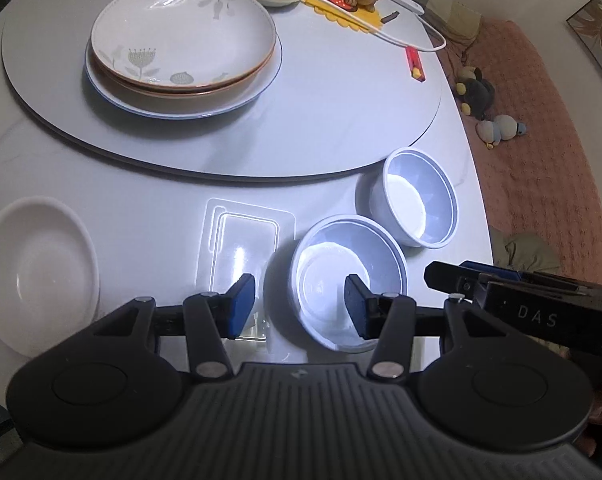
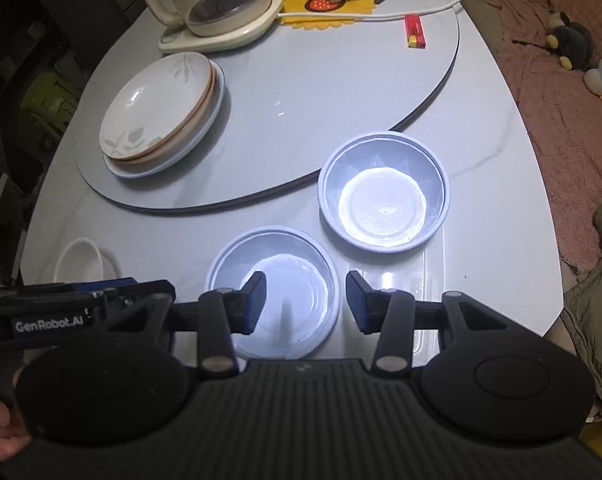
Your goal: Organize plates and bowls
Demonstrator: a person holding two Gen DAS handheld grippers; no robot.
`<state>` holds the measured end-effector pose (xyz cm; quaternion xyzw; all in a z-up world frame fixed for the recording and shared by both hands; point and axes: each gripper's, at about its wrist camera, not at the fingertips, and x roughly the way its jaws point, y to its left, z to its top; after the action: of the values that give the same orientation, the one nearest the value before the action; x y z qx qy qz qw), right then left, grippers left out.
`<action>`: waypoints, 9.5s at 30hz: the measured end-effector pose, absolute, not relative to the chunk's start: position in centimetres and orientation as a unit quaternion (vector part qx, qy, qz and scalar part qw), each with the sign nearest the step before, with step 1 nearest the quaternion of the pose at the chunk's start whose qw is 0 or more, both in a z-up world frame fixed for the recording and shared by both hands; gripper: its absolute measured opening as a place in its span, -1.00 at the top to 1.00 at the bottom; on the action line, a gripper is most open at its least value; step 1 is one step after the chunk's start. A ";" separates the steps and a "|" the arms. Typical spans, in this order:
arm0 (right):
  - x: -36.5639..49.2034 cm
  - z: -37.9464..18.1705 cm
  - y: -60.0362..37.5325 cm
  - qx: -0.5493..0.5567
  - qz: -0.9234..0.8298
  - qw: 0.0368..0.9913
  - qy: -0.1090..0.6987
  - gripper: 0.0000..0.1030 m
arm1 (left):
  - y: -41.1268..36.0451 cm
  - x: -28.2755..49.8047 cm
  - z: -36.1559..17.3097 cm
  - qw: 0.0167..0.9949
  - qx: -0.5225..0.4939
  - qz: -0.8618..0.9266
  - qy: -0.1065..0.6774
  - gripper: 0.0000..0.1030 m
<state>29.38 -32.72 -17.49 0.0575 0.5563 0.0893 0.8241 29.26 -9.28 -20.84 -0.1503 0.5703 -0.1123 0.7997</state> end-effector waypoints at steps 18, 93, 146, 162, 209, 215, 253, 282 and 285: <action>32.7 -24.2 -33.3 0.063 0.106 0.787 0.605 0.60 | -10.7 31.0 -27.2 0.780 -0.185 -0.070 0.594 0.69; 32.8 -12.6 -13.4 0.051 0.233 0.798 0.554 0.60 | 11.5 27.0 -13.6 0.826 -0.255 -0.006 0.502 0.73; 30.5 -11.5 -14.6 0.050 0.214 0.827 0.517 0.48 | 10.1 25.0 -12.1 0.835 -0.221 -0.003 0.504 0.45; 30.8 -8.7 -19.2 0.047 0.218 0.858 0.463 0.48 | 5.1 25.7 -9.4 0.857 -0.198 -0.030 0.474 0.36; 32.6 -13.1 -42.8 0.122 0.035 0.865 0.486 0.15 | -18.3 36.6 -15.0 0.822 -0.097 -0.157 0.539 0.02; 33.9 -15.8 -43.5 0.125 0.042 0.855 0.501 0.19 | -19.8 38.4 -17.5 0.812 -0.097 -0.149 0.555 0.02; 38.6 -25.1 -44.3 0.113 0.091 0.810 0.568 0.72 | -24.3 41.9 -27.6 0.795 -0.122 -0.127 0.580 0.37; 32.1 -13.1 -40.9 0.139 0.092 0.848 0.502 0.72 | -19.1 33.8 -13.3 0.823 -0.120 -0.149 0.535 0.36; 31.2 -12.3 -39.6 0.138 0.097 0.853 0.495 0.72 | -17.7 33.2 -12.6 0.829 -0.118 -0.149 0.526 0.35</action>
<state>31.23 -39.61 -12.30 0.1375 0.4945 0.0973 0.8527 33.23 -17.75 -12.63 -0.1177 0.5261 -0.1492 0.8289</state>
